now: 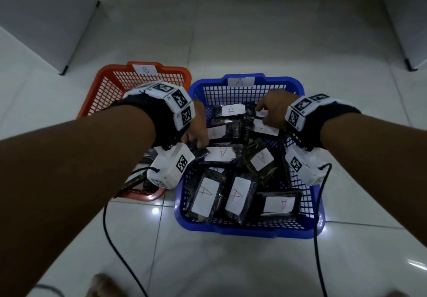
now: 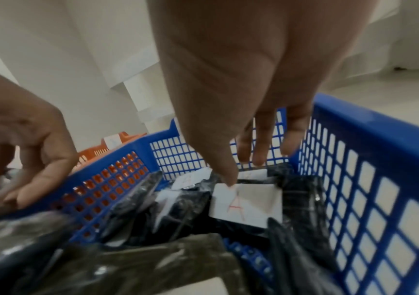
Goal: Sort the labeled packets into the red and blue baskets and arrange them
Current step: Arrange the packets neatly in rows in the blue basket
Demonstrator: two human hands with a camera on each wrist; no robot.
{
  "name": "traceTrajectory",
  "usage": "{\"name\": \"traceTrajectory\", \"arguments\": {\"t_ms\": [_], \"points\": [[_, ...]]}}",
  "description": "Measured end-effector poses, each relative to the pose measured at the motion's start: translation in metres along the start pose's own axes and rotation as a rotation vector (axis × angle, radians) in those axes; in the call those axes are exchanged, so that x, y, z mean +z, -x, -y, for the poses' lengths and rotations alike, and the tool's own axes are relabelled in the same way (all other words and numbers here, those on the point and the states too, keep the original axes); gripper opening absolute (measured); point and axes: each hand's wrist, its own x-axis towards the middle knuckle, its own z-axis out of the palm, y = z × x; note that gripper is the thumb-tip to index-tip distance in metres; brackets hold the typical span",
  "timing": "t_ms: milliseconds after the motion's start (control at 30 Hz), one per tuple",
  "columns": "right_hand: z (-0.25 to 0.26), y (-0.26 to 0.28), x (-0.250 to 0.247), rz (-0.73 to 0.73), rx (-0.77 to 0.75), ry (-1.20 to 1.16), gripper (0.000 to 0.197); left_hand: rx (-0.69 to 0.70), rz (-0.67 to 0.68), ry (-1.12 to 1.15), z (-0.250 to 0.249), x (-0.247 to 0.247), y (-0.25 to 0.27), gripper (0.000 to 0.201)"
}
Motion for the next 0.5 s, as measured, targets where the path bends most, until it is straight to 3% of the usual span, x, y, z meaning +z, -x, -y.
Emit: {"name": "traceTrajectory", "arguments": {"t_ms": [133, 267, 333, 500], "points": [[0.015, 0.012, -0.001, -0.052, -0.013, -0.106, 0.03, 0.022, -0.004, 0.057, 0.008, 0.001, 0.014, 0.027], [0.033, 0.023, 0.005, -0.048, -0.076, -0.297, 0.021, 0.091, -0.038, -0.132, 0.016, 0.003, 0.024, 0.054], [0.042, 0.031, 0.007, -0.062, -0.064, -0.424, 0.016, 0.091, -0.06, -0.139, 0.02, 0.006, 0.024, 0.049], [0.055, 0.041, 0.016, 0.114, 0.019, -0.51, 0.066, 0.082, -0.05, 0.126, 0.028, 0.004, 0.018, 0.03]]}}
